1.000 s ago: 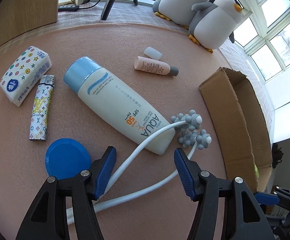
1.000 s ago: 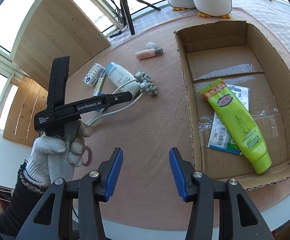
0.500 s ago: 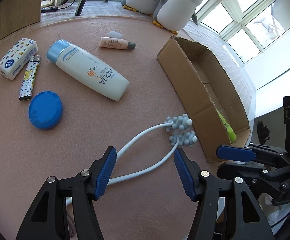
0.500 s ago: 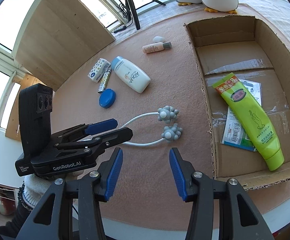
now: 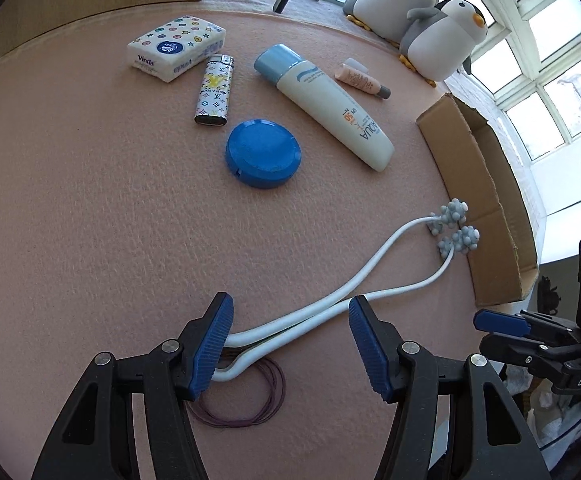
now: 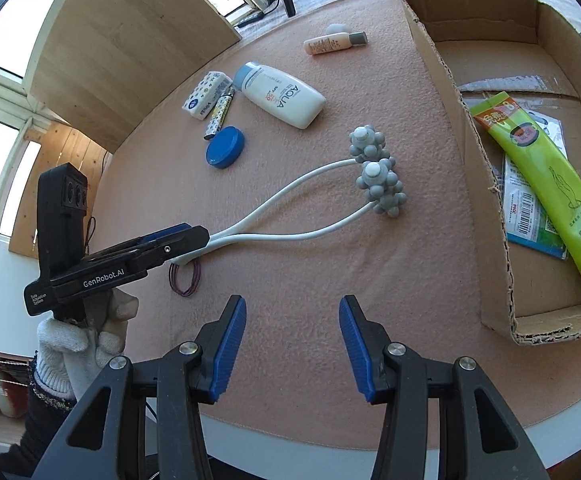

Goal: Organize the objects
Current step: 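Close the left gripper on the roller handle and lift it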

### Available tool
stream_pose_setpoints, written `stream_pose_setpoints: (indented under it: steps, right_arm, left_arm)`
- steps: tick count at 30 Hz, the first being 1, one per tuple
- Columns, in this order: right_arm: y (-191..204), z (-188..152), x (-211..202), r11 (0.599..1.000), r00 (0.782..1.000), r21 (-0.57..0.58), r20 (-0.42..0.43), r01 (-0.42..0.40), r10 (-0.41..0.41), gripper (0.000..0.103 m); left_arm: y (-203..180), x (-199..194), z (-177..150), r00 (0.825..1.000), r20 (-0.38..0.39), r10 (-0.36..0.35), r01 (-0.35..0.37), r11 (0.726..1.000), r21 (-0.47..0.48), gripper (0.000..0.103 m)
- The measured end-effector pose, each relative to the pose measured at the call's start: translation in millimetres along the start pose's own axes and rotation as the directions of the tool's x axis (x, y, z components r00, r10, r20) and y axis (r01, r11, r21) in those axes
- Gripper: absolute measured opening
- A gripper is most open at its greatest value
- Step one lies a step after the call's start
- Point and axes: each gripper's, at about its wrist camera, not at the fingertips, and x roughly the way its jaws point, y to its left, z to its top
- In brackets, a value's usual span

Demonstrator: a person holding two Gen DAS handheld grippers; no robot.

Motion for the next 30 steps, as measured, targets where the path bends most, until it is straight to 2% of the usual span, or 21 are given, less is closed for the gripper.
stream_pose_setpoints:
  steps: [5, 13, 16, 19, 27, 30]
  right_arm:
    - [0.8, 8.4, 10.9, 1.0, 1.0, 0.003, -0.01, 0.024, -0.024, 0.045]
    - [-5.3, 16.9, 21.3, 0.999, 0.999, 0.03, -0.029, 0.029, -0.028, 0.045]
    - [-10.8, 19.5, 23.0, 0.998, 0.999, 0.048, -0.032, 0.032, -0.031, 0.045]
    - [-15.4, 21.2, 23.6, 0.997, 0.999, 0.064, -0.03, 0.041, -0.039, 0.045]
    - [-12.0, 32.4, 27.1, 0.996, 0.997, 0.039, -0.023, 0.08, -0.079, 0.046]
    - [-2.6, 41.4, 29.8, 0.998, 0.998, 0.003, -0.011, 0.059, -0.059, 0.047]
  left_arm:
    - [-14.9, 2.0, -10.4, 1.0, -0.012, -0.012, 0.012, 0.999, 0.041, 0.063]
    - [-67.9, 17.8, -37.9, 0.997, -0.071, -0.037, 0.048, 0.985, 0.168, 0.063]
    - [-79.1, 19.2, -47.4, 0.991, -0.096, -0.093, 0.108, 0.981, 0.161, 0.063]
    - [-90.0, 20.9, -59.0, 0.987, -0.108, -0.121, 0.138, 0.977, 0.162, 0.063]
    - [-114.7, 24.3, -70.6, 0.983, -0.118, -0.144, 0.165, 0.967, 0.195, 0.063]
    - [-120.5, 24.7, -72.3, 0.98, -0.124, -0.156, 0.178, 0.964, 0.196, 0.063]
